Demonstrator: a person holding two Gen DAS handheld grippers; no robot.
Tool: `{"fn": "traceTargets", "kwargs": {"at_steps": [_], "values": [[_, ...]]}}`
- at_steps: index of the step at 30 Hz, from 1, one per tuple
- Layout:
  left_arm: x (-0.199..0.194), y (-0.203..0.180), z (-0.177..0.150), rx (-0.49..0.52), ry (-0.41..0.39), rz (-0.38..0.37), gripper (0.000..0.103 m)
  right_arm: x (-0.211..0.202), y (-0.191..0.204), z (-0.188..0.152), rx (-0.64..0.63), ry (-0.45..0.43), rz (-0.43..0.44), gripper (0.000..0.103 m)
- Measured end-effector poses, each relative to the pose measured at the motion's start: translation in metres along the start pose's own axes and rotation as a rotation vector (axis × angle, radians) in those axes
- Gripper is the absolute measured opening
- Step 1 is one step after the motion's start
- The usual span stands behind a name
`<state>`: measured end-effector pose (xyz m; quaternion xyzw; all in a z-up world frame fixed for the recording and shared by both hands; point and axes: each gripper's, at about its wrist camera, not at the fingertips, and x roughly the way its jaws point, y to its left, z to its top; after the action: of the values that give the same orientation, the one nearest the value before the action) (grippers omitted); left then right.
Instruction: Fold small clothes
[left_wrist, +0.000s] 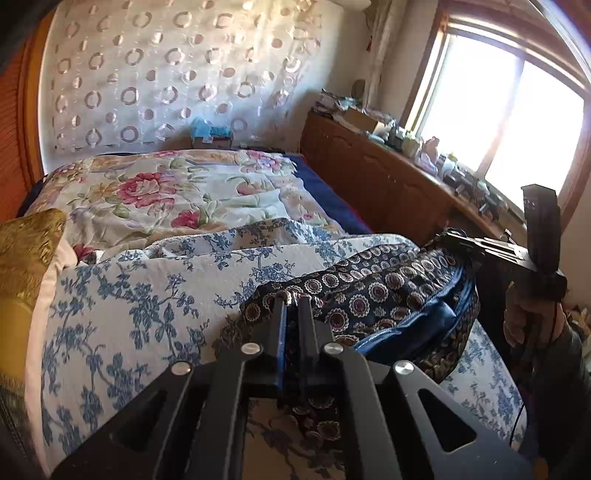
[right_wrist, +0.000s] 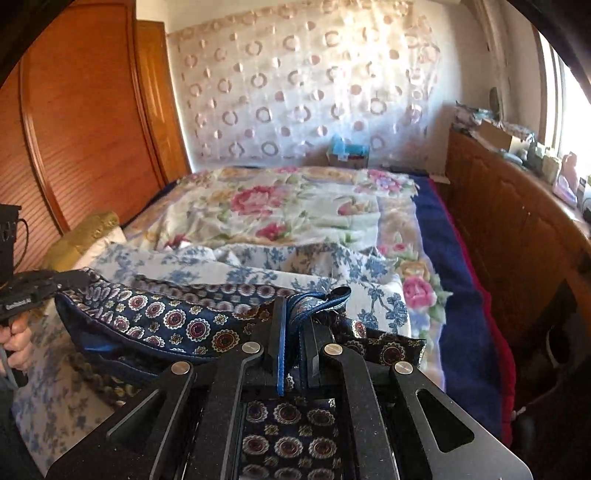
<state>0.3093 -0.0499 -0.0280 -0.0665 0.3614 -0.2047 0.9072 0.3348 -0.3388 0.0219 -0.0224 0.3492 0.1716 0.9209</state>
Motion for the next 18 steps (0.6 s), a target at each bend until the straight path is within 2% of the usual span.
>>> {"fn": "traceTargets", "kwargs": {"at_steps": [4,5,6,8,9,10,18], "values": [[-0.004,-0.006,0.005,0.052,0.000,-0.023,0.016,0.015,-0.008,0.002,0.021,0.012,-0.023,0.009],[-0.007,-0.006,0.004,0.059,-0.005,-0.016,0.022,0.016,-0.011,0.002,0.024,0.013,-0.028,0.010],[-0.010,-0.006,0.004,0.069,-0.014,-0.006,0.024,0.016,-0.012,0.004,0.026,0.013,-0.029,0.015],[-0.015,-0.003,0.006,0.081,-0.019,-0.007,0.026,0.013,-0.016,0.002,0.030,0.005,-0.027,0.037],[-0.017,-0.002,0.006,0.082,-0.016,-0.015,0.028,0.008,-0.018,0.001,0.030,-0.011,-0.042,0.058],[-0.018,-0.001,0.006,0.084,-0.012,-0.020,0.029,0.006,-0.017,0.002,0.031,-0.022,-0.051,0.064],[-0.016,0.003,-0.024,0.091,0.091,-0.076,0.038,-0.014,-0.016,-0.006,-0.047,-0.010,-0.069,0.066]]}}
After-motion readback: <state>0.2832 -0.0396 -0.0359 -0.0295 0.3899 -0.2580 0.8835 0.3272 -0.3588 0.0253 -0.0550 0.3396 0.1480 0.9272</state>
